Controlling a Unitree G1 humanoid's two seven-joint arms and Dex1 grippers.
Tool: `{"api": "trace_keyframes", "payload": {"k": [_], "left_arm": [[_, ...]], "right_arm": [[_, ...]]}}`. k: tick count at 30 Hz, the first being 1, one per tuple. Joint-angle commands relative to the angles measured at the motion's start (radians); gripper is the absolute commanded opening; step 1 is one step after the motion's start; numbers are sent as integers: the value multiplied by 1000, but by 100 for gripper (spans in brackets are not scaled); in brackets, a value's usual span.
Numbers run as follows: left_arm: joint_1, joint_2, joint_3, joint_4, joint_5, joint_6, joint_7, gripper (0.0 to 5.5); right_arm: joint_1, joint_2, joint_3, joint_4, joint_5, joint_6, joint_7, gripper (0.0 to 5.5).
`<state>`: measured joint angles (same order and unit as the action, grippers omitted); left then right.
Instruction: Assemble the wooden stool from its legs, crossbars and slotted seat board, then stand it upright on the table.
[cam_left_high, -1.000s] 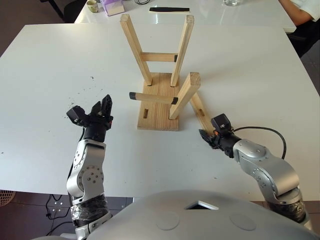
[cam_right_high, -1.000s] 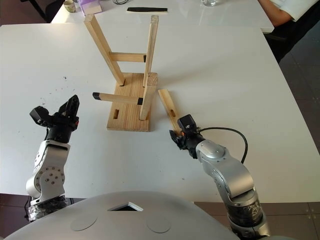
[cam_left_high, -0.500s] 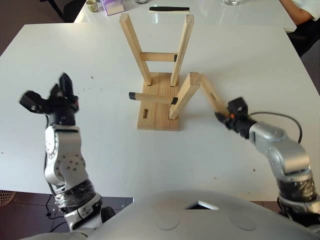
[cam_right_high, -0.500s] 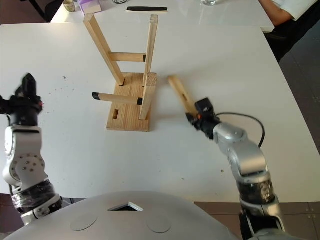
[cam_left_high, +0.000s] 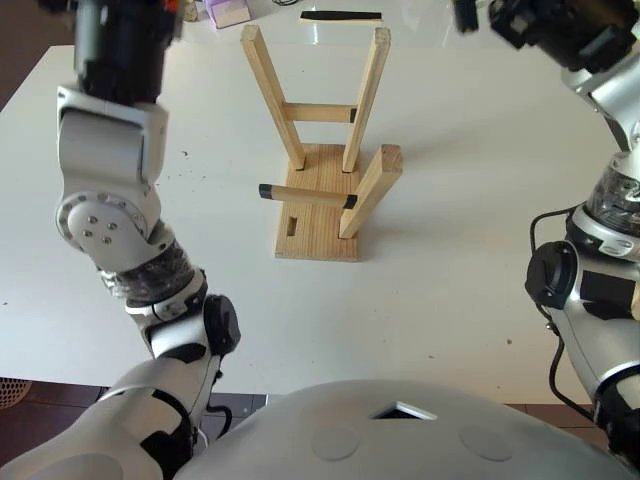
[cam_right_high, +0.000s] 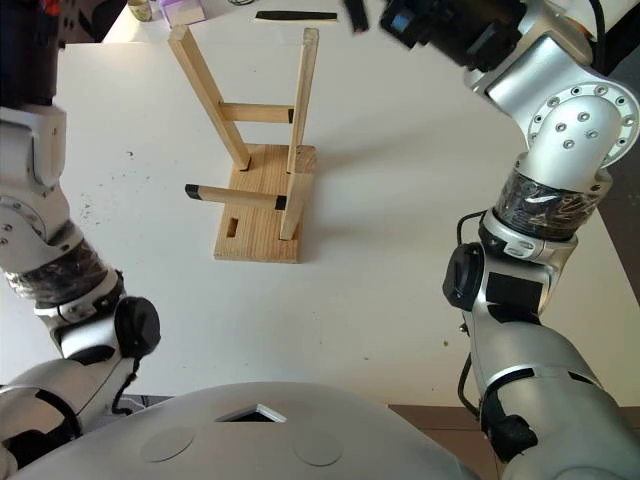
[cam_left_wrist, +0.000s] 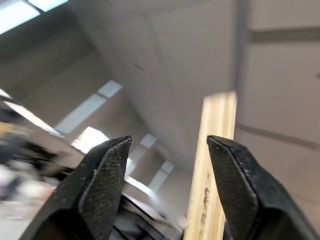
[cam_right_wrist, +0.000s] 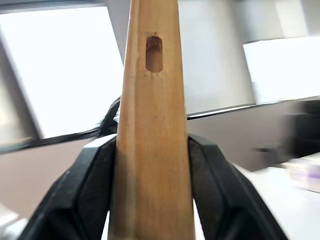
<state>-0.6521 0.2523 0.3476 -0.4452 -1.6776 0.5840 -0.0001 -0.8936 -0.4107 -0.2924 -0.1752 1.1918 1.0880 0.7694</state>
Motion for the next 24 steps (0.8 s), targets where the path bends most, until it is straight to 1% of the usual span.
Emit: {"api": "trace_keyframes", "payload": {"k": [1, 6, 9, 12, 20, 24], "left_arm": [[-15, 92, -31, -21, -118, 69, -48, 281], [-2, 171, -46, -17, -169, 110, -119, 281], [8, 202, -54, -17, -176, 117, -133, 281], [34, 227, -63, -39, -161, 130, -178, 281], [72, 245, -110, -77, -77, 128, -265, 281], [75, 253, -126, -85, -42, 124, -283, 281]], "right_arm": [[-57, -70, 10, -27, 110, 65, 43, 206], [-78, -118, 33, -5, 102, 44, 59, 206], [-77, -155, 50, 13, 74, 36, 101, 206], [-40, -193, 94, 2, 31, 25, 167, 206], [5, -241, 181, 15, -97, -38, 286, 206], [33, -271, 197, 19, -134, -61, 342, 206]]}}
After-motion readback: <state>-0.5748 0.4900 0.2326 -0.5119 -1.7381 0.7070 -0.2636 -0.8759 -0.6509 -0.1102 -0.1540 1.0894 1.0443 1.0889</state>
